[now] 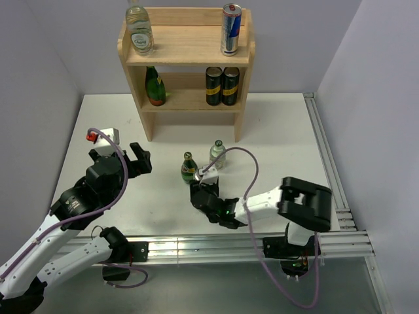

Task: Place and organize the beverage onto the shelf

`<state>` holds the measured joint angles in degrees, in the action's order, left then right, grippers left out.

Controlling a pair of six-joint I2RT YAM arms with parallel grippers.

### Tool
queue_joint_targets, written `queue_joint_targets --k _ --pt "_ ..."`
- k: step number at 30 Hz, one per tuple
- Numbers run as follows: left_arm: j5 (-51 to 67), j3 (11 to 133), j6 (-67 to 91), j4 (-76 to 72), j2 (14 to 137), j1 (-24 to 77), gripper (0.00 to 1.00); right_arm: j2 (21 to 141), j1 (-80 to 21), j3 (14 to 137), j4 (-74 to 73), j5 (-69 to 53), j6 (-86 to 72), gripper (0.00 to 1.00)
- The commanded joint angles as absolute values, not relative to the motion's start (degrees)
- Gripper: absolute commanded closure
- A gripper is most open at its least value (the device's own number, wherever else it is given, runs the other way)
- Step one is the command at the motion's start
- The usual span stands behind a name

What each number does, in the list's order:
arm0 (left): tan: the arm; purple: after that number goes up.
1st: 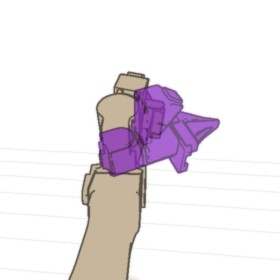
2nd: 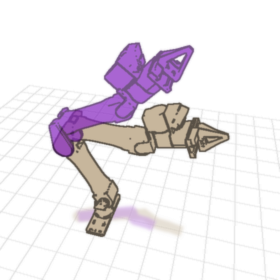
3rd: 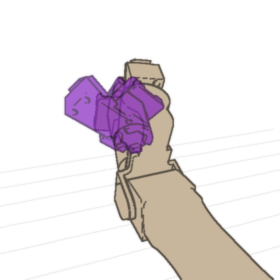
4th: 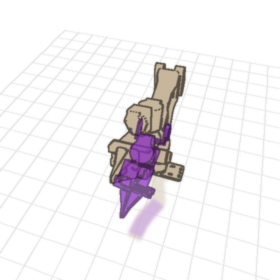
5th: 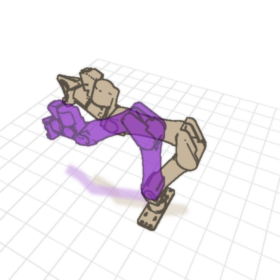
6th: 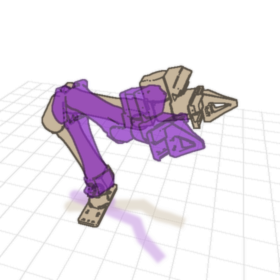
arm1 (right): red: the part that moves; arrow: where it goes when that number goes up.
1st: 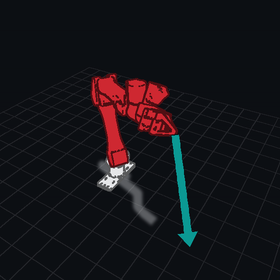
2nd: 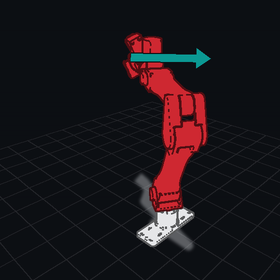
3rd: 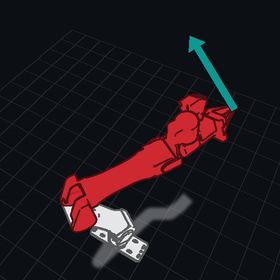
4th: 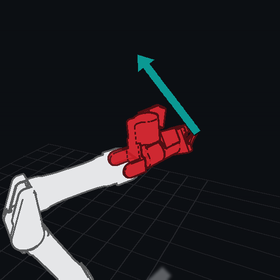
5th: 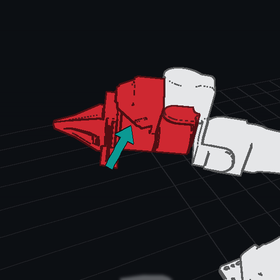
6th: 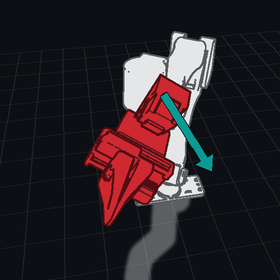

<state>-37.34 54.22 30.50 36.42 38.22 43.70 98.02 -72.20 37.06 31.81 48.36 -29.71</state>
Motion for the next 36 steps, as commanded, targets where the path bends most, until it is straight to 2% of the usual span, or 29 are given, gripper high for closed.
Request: queue_joint_targets --k 1,5,10,12,18,24,36 --pt "-37.1 54.1 29.5 34.7 37.4 43.9 0.01 85.5 -73.0 40.9 24.1 51.8 -30.1 1.0" --pt "-36.8 54.1 29.4 34.5 37.1 43.8 0.01 73.1 -73.0 49.5 10.5 47.7 -25.1 1.0" --pt "-36.4 54.1 29.4 34.7 37.4 43.7 0.01 71.9 -71.1 69.6 0.8 46.6 -15.1 1.0" --pt "-36.4 54.1 29.3 34.7 37.5 43.7 0.01 72.7 -69.1 77.6 -1.8 42.3 -12.3 1.0" --pt "-36.0 54.0 29.3 34.7 37.6 43.5 0.01 80.0 -58.9 100.1 -9.4 36.8 -6.9 1.0" --pt "-35.2 53.6 29.1 34.3 37.7 43.0 0.01 89.8 -51.3 117.5 -14.9 32.6 -4.0 1.0" --pt "-33.6 53.3 29.0 34.2 38.0 42.3 0.01 103.7 -45.7 134.4 -16.2 31.2 -0.6 1.0"
